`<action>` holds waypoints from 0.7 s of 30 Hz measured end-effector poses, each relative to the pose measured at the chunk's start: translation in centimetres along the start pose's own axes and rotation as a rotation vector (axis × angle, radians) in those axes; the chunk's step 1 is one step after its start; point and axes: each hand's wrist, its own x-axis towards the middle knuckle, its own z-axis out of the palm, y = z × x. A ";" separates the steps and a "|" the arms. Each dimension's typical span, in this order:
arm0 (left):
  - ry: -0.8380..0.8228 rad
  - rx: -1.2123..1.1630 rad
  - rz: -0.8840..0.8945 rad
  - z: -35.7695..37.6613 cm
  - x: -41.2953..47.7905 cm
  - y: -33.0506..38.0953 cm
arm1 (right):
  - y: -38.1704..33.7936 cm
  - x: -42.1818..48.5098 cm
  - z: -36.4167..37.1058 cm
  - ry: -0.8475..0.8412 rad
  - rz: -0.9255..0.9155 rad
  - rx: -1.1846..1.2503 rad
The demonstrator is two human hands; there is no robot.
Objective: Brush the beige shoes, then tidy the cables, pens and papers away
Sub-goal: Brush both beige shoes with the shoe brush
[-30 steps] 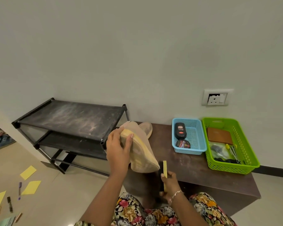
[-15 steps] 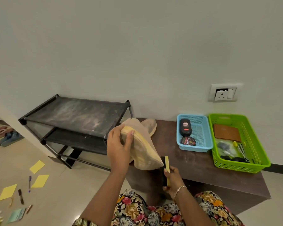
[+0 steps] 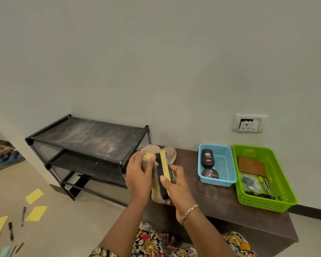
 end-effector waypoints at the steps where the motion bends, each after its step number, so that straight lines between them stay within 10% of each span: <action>1: -0.005 0.010 0.008 0.0 -0.1 0.0 | -0.2 0.0 -0.3 -0.024 -0.014 -0.001; 8: -0.040 0.027 -0.035 -0.6 -0.1 0.4 | 2.2 -0.5 -2.2 0.068 0.281 0.043; 14: -0.043 0.008 0.010 -0.3 -0.1 1.0 | -1.5 0.5 -0.3 -0.043 -0.004 0.069; 21: -0.156 0.173 0.110 -0.4 -0.1 2.2 | 0.8 -0.1 -1.8 0.190 0.069 0.470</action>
